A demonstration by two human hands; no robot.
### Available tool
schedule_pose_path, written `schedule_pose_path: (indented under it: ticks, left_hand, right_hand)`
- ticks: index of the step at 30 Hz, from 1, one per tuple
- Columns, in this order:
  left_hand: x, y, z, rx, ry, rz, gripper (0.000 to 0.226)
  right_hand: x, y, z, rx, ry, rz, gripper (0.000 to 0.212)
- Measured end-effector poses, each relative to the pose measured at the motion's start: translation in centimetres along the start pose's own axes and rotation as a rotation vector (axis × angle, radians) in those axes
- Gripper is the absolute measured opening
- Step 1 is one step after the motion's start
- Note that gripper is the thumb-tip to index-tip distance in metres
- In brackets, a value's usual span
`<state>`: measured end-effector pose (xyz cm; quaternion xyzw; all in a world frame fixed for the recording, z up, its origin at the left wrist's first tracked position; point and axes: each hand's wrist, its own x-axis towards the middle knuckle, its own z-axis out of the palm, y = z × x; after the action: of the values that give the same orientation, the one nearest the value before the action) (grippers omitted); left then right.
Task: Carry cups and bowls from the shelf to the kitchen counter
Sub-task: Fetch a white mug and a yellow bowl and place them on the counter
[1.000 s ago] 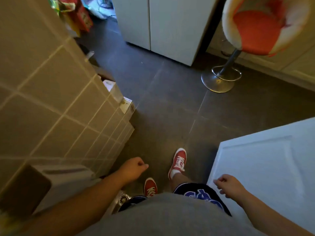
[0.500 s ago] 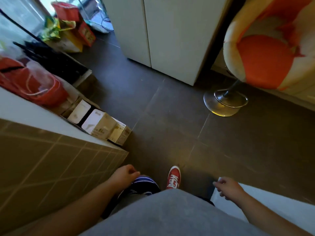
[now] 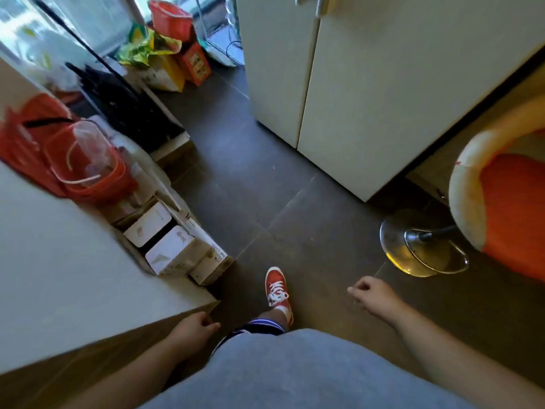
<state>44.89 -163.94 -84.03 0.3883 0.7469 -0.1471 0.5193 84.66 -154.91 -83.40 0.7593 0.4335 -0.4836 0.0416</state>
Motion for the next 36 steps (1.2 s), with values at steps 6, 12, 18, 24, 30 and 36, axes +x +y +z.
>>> schedule_pose_path:
  ticks: [6, 12, 18, 24, 30, 36]
  left_hand:
    - [4.0, 8.5, -6.7, -0.05, 0.01, 0.05, 0.018]
    - [7.8, 17.5, -12.8, -0.078, 0.067, 0.137, 0.024]
    - [12.3, 24.1, -19.1, -0.21, 0.139, 0.121, 0.021]
    - [14.3, 24.9, -24.8, -0.321, 0.167, 0.009, 0.018]
    - [14.6, 21.5, -28.9, -0.495, 0.215, -0.137, 0.016]
    - [17.4, 16.5, -33.4, -0.555, 0.228, -0.24, 0.017]
  right_hand:
    - [3.0, -3.0, -6.1, -0.054, -0.006, 0.081, 0.016]
    - [7.6, -4.6, -10.3, -0.132, -0.027, 0.145, 0.018]
    - [17.3, -10.7, -14.3, -0.18, -0.046, 0.128, 0.024]
    - [26.6, -23.8, -17.8, -0.287, -0.119, -0.012, 0.022]
    - [32.7, -40.7, -16.9, -0.398, -0.181, -0.257, 0.021]
    - [36.4, -55.8, -12.9, -0.48, -0.206, -0.393, 0.021]
